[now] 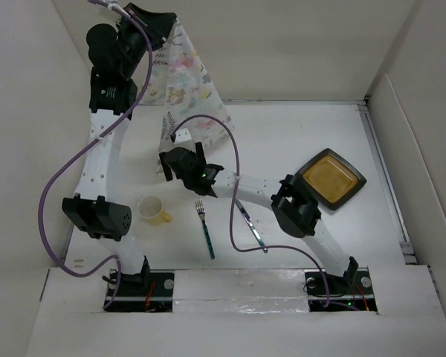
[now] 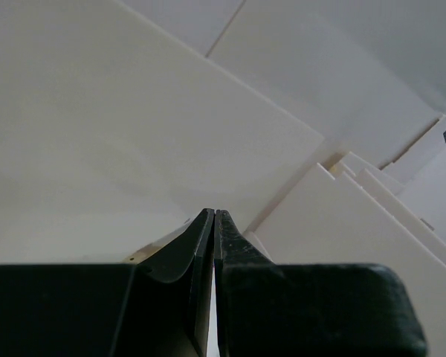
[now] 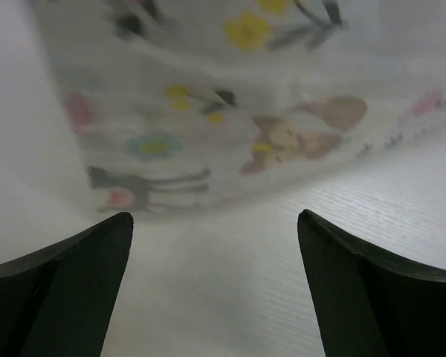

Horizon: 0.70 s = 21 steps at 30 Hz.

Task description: Set the dinner table for one person

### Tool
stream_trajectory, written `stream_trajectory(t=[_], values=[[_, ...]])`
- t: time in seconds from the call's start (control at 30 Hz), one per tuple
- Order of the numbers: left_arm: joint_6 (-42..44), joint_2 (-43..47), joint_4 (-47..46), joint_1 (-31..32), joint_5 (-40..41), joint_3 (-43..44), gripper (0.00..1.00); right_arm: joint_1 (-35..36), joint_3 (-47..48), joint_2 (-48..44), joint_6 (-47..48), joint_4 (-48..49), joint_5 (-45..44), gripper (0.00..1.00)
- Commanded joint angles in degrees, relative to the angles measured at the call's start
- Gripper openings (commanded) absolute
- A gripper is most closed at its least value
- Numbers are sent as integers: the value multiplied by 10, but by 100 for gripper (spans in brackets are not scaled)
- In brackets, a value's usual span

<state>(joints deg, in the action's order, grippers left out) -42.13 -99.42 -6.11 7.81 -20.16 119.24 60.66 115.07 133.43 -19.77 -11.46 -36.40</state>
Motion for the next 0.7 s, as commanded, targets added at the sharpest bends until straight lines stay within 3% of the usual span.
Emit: stream_trajectory(t=[0.0,0.1,0.27,0.43,0.67], values=[[20,52,-21,1,13,36,0,-26,-94,-54,-35,26,13,97],[44,61,-18,1,36,26,0,-55,-238,-132,-34,153,111,97],[54,61,-21,1,43,-1,0,-142,-260,-125,-34,238,324,99],[71,32,4,-4,61,-16,0,-148,-209,-88,2,239,356,99],[146,-10,43,-74,165,-37,0,-148,-241,-112,21,213,380,95]])
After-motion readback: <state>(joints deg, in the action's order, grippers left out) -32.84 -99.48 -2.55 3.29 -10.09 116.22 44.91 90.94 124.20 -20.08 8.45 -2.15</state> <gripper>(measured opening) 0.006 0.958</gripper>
